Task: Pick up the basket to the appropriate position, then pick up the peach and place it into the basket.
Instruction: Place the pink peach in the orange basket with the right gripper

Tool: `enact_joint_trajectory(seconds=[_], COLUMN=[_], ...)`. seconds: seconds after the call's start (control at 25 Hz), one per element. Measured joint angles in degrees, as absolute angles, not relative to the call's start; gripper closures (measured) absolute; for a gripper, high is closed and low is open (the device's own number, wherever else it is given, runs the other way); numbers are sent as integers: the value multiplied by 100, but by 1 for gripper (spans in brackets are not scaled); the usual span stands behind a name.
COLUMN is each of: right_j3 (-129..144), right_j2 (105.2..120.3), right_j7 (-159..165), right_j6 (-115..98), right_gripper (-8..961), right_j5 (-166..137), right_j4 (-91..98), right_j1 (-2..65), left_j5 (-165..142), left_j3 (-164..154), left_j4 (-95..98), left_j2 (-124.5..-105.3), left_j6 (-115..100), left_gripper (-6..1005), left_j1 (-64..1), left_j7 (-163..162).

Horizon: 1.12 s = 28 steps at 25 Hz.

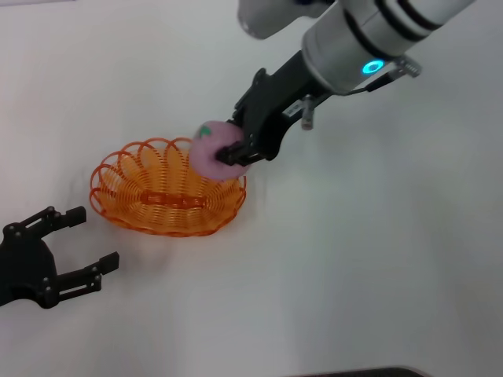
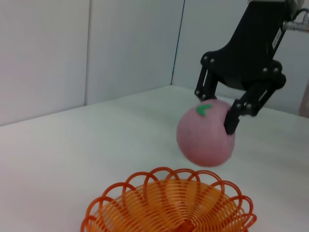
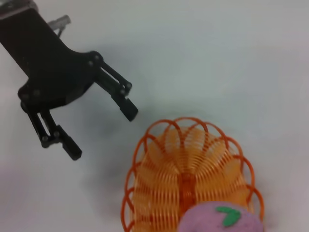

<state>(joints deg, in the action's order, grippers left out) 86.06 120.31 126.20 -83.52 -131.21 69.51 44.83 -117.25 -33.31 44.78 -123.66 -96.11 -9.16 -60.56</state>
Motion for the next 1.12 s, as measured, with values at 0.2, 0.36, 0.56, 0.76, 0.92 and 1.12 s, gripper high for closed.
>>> enact_joint_trajectory(seconds=[0.2, 0.36, 0.56, 0.76, 0.92, 1.12], right_j3=[8828, 8941, 9079, 9121, 9127, 9133], right_j2=[12032, 12032, 12036, 12041, 12041, 12041], right_j7=[12503, 12407, 12290, 12269, 12266, 12261], right_j6=[-7996, -7812, -7626, -7545, -7490, -7404], right_gripper=[558, 554, 550, 546, 543, 502], right_j5=[-12972, -12868, -12764, -12747, -12744, -12743], right_j4=[6285, 6046, 5799, 5684, 5669, 5638], right_j1=[4777, 4837, 4895, 4925, 4926, 4916], left_j5=[-11724, -11725, -11725, -11724, -11725, -11724], left_j3=[-3331, -3331, -3331, -3331, -3331, -3331], left_j4=[4480, 4482, 4483, 4488, 4480, 4476], left_j2=[-12366, -12366, -12366, -12366, -12366, -12366], left_j6=[-9611, -9613, -9614, -9605, -9598, -9598], left_gripper=[124, 123, 123, 123, 124, 124], left_j1=[-914, -914, -914, -916, -931, -939], left_j7=[-6056, -6056, -6056, -6056, -6056, -6056])
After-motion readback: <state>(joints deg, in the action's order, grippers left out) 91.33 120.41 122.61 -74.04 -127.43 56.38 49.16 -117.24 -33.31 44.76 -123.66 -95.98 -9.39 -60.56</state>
